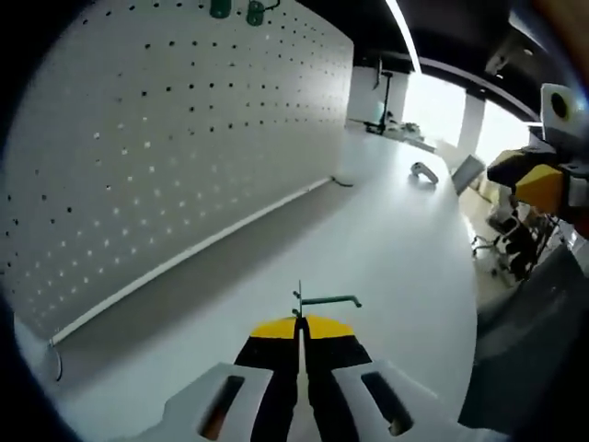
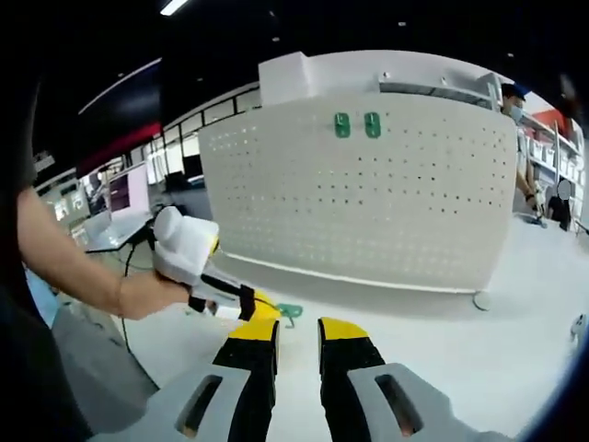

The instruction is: Insert the hook assembly into the mounting plate slot until the hook locks in place.

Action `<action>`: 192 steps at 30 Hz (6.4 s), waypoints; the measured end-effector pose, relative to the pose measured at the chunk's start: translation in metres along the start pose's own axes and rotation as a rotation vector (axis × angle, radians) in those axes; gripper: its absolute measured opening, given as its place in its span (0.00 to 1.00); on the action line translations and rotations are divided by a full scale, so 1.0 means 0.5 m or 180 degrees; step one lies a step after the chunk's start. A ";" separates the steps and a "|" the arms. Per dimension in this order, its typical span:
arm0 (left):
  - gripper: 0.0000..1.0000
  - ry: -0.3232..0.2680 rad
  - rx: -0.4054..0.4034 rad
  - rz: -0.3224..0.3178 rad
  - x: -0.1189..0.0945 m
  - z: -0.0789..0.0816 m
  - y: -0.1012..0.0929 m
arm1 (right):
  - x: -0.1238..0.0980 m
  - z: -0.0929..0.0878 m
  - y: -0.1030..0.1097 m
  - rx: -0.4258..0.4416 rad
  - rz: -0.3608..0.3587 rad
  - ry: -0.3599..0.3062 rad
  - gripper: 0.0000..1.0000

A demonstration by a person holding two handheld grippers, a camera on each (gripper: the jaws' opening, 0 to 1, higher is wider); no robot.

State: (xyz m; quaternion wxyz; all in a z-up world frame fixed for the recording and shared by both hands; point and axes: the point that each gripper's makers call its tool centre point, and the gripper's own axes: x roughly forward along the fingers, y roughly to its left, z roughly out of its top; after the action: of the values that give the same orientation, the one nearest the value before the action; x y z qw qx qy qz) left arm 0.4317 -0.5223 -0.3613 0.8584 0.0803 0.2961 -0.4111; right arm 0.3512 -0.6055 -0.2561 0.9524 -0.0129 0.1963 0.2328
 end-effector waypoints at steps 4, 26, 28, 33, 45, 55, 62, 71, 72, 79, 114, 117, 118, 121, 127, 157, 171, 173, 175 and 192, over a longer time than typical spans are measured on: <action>0.01 -0.0013 -0.0040 0.0031 -0.042 0.020 0.005 | 0.006 0.005 0.021 -0.0091 0.0094 0.0000 0.16; 0.01 0.0050 0.0163 0.0184 -0.231 0.034 -0.018 | 0.018 0.034 0.141 -0.0324 0.0504 -0.0067 0.16; 0.01 0.0024 0.0162 0.0162 -0.244 0.033 -0.021 | 0.016 0.036 0.154 -0.0351 0.0553 -0.0072 0.16; 0.01 0.0046 0.0030 0.0157 -0.272 0.020 -0.029 | 0.015 0.029 0.185 -0.0417 0.0673 -0.0035 0.16; 0.01 0.0142 -0.0085 0.0149 -0.326 0.007 -0.065 | -0.009 0.005 0.235 -0.0556 0.0846 0.0038 0.16; 0.01 0.0261 -0.0231 0.0081 -0.354 0.015 -0.095 | -0.018 0.001 0.258 -0.0668 0.0928 0.0059 0.16; 0.01 0.0317 -0.0256 0.0018 -0.357 0.031 -0.119 | -0.012 0.016 0.278 -0.0787 0.1002 0.0014 0.16; 0.01 0.0359 -0.0297 -0.0066 -0.348 0.031 -0.141 | -0.003 0.031 0.288 -0.0952 0.1041 -0.0036 0.16; 0.01 0.0361 -0.0302 -0.0071 -0.348 0.032 -0.142 | -0.002 0.031 0.288 -0.0958 0.1041 -0.0036 0.16; 0.01 0.0394 -0.0329 -0.0096 -0.350 0.035 -0.147 | 0.005 0.039 0.294 -0.1076 0.1059 -0.0057 0.15; 0.01 0.0521 -0.0825 -0.0369 -0.357 0.043 -0.161 | 0.017 0.041 0.293 -0.1980 0.0957 -0.0041 0.01; 0.02 0.0483 -0.0757 -0.0348 -0.354 0.045 -0.160 | 0.019 0.041 0.291 -0.1926 0.0961 -0.0018 0.00; 0.02 0.0457 -0.0683 -0.0343 -0.354 0.047 -0.159 | 0.020 0.041 0.290 -0.1907 0.0961 -0.0009 0.00; 0.02 0.0444 -0.0495 -0.0333 -0.351 0.046 -0.157 | 0.023 0.038 0.290 -0.1870 0.0970 0.0031 0.00; 0.04 0.0415 -0.0385 -0.0327 -0.352 0.041 -0.157 | 0.026 0.027 0.290 -0.1815 0.0988 0.0128 0.00; 0.47 0.0052 -0.0243 -0.0099 -0.345 0.049 -0.140 | 0.035 0.065 0.156 -0.0301 0.0585 0.0130 0.00; 0.54 -0.0367 -0.0042 -0.0079 -0.339 0.087 -0.156 | 0.025 0.136 0.188 -0.0052 0.0726 -0.0104 0.01; 0.53 -0.0447 -0.0165 -0.0103 -0.340 0.093 -0.156 | 0.025 0.144 0.199 0.0048 0.0788 -0.0127 0.01; 0.51 -0.0518 -0.0195 -0.0081 -0.342 0.099 -0.151 | 0.024 0.149 0.206 0.0088 0.0809 -0.0140 0.01; 0.30 -0.0713 -0.0164 0.0151 -0.359 0.129 -0.116 | 0.027 0.149 0.252 0.0496 0.1032 -0.0083 0.01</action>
State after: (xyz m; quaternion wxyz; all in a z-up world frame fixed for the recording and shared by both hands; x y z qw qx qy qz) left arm 0.3291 -0.4662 -0.1996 0.8974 0.0189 0.2068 -0.3893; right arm 0.3333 -0.4787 -0.1840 0.9030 0.0957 0.2008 0.3676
